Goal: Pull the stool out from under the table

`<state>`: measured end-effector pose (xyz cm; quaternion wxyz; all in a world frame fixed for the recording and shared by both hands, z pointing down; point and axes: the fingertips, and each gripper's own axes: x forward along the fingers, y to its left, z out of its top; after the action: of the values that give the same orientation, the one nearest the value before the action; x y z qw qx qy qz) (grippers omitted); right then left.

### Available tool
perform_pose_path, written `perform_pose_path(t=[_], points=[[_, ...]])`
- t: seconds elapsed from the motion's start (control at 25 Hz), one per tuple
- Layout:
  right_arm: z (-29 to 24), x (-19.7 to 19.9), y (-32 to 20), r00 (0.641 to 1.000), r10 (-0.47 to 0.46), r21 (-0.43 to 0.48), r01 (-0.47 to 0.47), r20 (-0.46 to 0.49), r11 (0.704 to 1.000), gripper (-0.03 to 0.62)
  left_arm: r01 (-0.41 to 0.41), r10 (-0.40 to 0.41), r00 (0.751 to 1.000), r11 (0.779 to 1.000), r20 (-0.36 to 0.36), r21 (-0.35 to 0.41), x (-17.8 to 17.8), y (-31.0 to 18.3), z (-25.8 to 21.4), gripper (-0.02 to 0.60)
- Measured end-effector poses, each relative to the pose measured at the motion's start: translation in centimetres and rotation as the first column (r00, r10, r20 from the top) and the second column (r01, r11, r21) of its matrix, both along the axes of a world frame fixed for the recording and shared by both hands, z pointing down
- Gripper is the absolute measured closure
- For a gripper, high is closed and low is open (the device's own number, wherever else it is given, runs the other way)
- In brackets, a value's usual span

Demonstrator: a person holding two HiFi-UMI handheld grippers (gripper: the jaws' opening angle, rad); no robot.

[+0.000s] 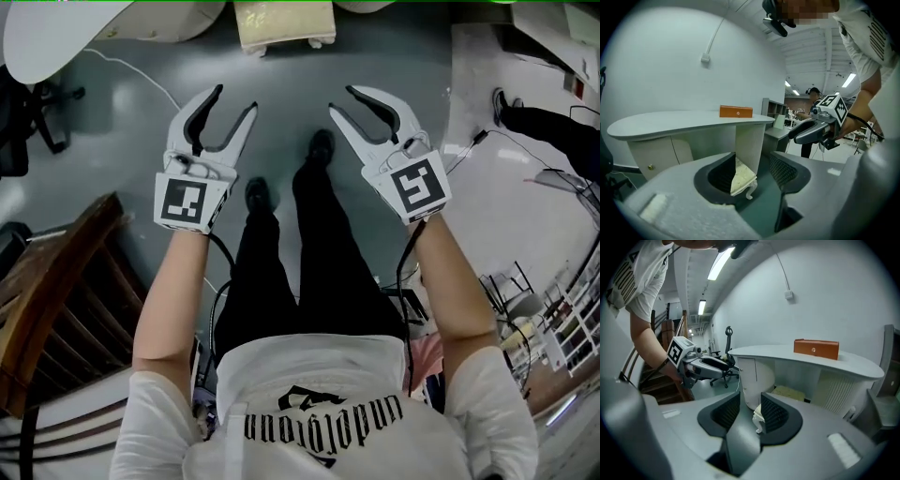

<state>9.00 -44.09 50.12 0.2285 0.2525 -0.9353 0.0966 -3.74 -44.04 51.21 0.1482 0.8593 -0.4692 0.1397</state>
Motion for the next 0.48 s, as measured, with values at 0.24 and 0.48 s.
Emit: perform_pose_path(t=[0.24,0.48], points=[[8.6,-0.5,-1.4,1.0,-0.02,-0.011,0.02,-0.015,1.0,0.391,-0.029,0.029,0.999,1.0,0.038,-0.004,0.2,-1.8,8.2,0.299],[18.8,-0.2,-4.5,0.998,0.007,-0.017,-0.008,-0.06,1.0,0.322,-0.031,0.033,0.997,0.999,0.07,-0.031,-0.1,-3.3,18.1,0.261]])
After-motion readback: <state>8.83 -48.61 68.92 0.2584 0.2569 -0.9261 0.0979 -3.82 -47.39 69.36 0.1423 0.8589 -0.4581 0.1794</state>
